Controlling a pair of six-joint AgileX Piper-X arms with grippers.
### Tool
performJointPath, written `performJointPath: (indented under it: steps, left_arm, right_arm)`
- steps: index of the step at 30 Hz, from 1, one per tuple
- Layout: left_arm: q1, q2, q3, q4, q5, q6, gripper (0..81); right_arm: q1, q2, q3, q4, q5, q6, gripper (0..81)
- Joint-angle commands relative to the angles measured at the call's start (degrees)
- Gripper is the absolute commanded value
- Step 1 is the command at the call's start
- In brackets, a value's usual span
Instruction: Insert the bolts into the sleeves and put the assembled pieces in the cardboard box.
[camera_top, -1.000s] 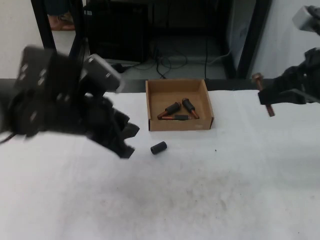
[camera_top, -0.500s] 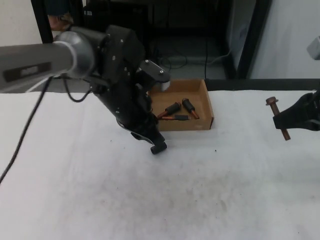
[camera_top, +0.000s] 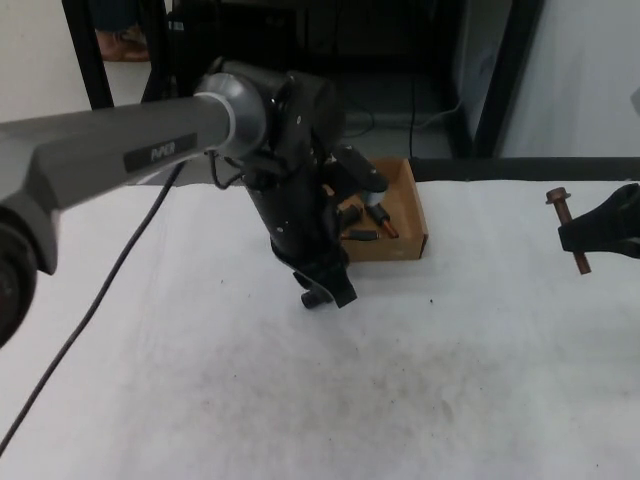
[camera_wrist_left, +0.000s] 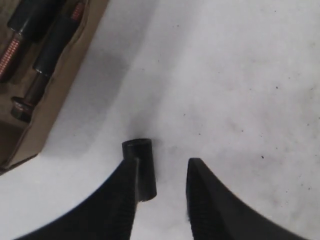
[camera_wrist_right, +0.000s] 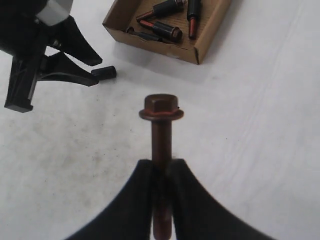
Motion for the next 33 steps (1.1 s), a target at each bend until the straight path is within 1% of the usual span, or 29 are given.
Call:
performJointPath:
  steps: [1,6,9,13,23,24,25,27,28,33]
  left_arm:
    - [-0.2,0.6,-0.97,0.49,-0.85,0.61,31.8]
    - [-0.2,1.68,-0.97,-1.13,-3.48,3.34,31.8]
    - [-0.2,1.88,-0.97,-2.34,-3.47,3.65,31.4]
    - [-0.2,2.66,-0.97,-2.57,-3.47,4.39,27.4]
    - [-0.2,4.69,-0.97,1.76,-2.04,4.37,27.0]
    - [-0.2,4.69,-0.97,2.11,-2.04,4.37,25.1]
    - [-0.2,4.69,-0.97,2.27,-2.04,4.37,20.7]
    - [-0.2,4.69,-0.97,2.38,-2.04,4.37,6.5]
    - [-0.2,4.69,-0.97,2.53,-2.04,4.23,1.1]
    - [-0.2,4.57,-2.28,5.05,-1.4,1.68,0.8]
  right_arm:
    - [-0.74,-0.83,0.05,-0.65,-0.92,-0.54,0.3]
    - [-1.02,-0.83,0.05,-0.65,-0.92,-0.54,0.3]
    - [-1.1,-0.83,0.05,-0.65,-0.92,-0.54,0.3]
    - [-1.1,-0.83,0.05,-0.65,-0.92,-0.54,0.3]
    - [-1.1,-0.83,0.05,-0.65,-0.92,-0.54,0.3]
    - [-1.1,-0.83,0.05,-0.65,-0.92,-0.54,0.3]
    - [-1.1,-0.83,0.05,-0.65,-0.92,-0.54,0.3]
    - [-1.1,-0.83,0.05,-0.65,-0.92,-0.54,0.3]
    - [-1.1,-0.83,0.05,-0.65,-0.92,-0.54,0.3]
    - [-1.06,-0.83,0.05,-0.65,-1.31,-0.43,0.3]
